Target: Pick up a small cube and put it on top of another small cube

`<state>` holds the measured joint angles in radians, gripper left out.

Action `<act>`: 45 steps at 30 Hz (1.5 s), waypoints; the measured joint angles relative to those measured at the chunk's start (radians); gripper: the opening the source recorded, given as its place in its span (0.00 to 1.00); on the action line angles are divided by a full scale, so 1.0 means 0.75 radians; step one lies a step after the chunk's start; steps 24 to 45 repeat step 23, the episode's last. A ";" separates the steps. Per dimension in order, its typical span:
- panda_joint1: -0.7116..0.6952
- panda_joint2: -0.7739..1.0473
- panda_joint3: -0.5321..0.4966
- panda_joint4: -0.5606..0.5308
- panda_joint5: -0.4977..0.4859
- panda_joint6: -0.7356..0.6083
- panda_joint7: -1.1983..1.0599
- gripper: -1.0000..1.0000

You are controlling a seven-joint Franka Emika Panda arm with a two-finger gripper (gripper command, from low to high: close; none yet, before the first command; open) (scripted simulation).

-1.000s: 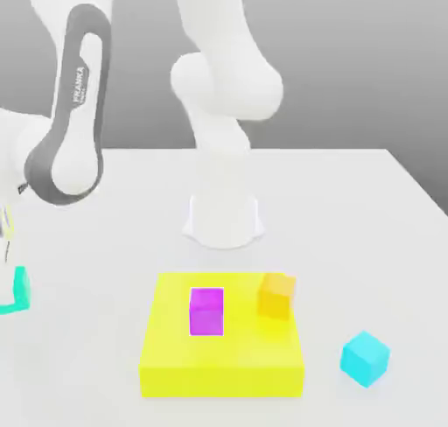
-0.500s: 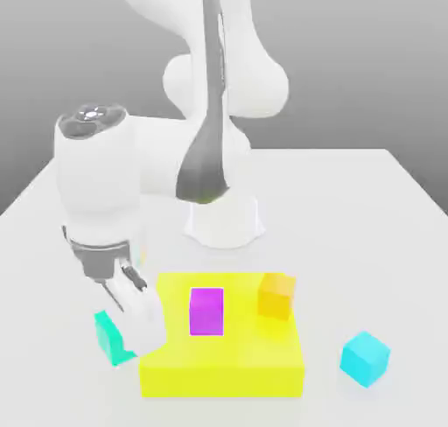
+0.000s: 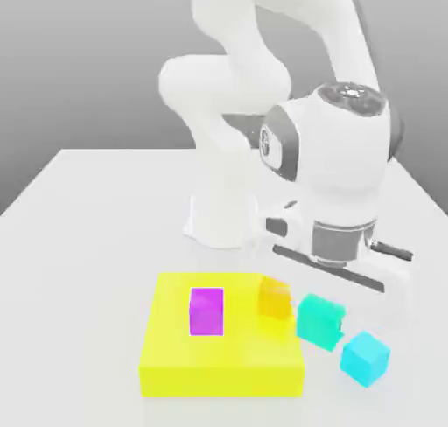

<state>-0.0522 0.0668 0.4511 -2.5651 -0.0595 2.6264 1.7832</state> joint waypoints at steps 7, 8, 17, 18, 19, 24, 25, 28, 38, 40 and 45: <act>0.102 0.146 -0.030 0.009 -0.161 0.124 0.177 0.00; 0.119 0.185 -0.055 0.011 -0.203 0.155 0.207 0.00; 0.154 0.244 -0.100 0.015 -0.264 0.201 0.251 1.00; 0.143 0.216 -0.084 0.013 -0.234 0.180 0.229 1.00; 0.132 0.183 -0.066 0.011 -0.196 0.153 0.202 1.00; 0.112 0.036 -0.016 0.000 -0.037 0.033 0.087 1.00; 0.112 0.036 -0.016 0.000 -0.037 0.033 0.087 1.00; 0.112 0.036 -0.016 0.000 -0.037 0.033 0.087 1.00; 0.112 0.036 -0.016 0.000 -0.037 0.033 0.087 1.00; 0.112 0.036 -0.016 0.000 -0.037 0.033 0.087 1.00; 0.112 0.036 -0.016 0.000 -0.037 0.033 0.087 1.00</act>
